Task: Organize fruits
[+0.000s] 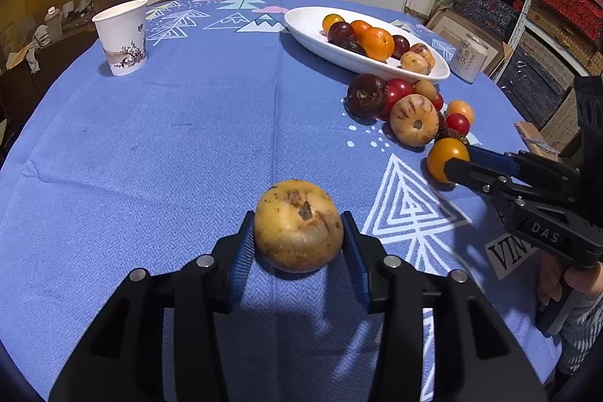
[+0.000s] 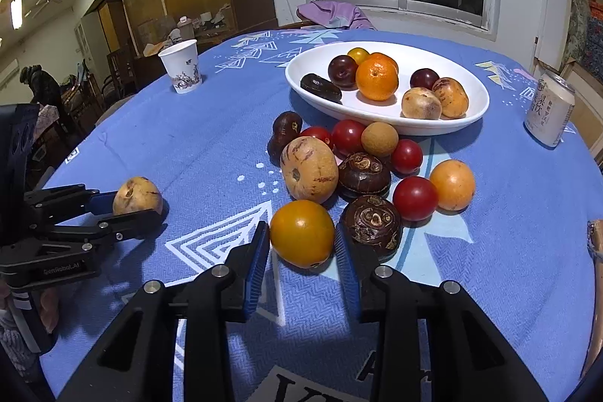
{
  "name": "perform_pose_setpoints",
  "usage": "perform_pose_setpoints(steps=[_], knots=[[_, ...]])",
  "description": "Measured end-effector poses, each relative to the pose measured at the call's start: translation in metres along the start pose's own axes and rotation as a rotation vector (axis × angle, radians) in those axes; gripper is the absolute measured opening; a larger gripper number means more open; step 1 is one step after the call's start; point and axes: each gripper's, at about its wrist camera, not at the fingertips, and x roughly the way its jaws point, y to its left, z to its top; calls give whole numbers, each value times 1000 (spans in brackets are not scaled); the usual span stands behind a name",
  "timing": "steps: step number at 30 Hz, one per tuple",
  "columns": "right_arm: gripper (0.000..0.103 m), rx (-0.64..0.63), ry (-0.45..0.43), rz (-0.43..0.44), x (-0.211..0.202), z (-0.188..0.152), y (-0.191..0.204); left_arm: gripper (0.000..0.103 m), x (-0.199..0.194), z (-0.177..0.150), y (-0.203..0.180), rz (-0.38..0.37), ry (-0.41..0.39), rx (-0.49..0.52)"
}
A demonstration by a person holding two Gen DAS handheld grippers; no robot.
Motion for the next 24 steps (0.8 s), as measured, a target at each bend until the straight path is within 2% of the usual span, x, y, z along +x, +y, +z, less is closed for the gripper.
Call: perform_pose_setpoints(steps=[6, 10, 15, 19, 21, 24], knots=[[36, 24, -43, 12, -16, -3, -8, 44, -13, 0, -12, -10, -65, 56], [36, 66, -76, 19, -27, 2, -20, 44, -20, 15, -26, -10, -97, 96], [36, 136, -170, 28, -59, 33, -49, 44, -19, 75, -40, -9, -136, 121], [28, 188, -259, -15, -81, 83, -81, 44, -15, 130, -48, 18, -199, 123], [28, 203, -275, -26, -80, 110, -95, 44, -8, 158, -49, 13, -217, 106], [28, 241, -243, -54, -54, 136, -111, 44, 16, 187, -45, -3, -205, 66]])
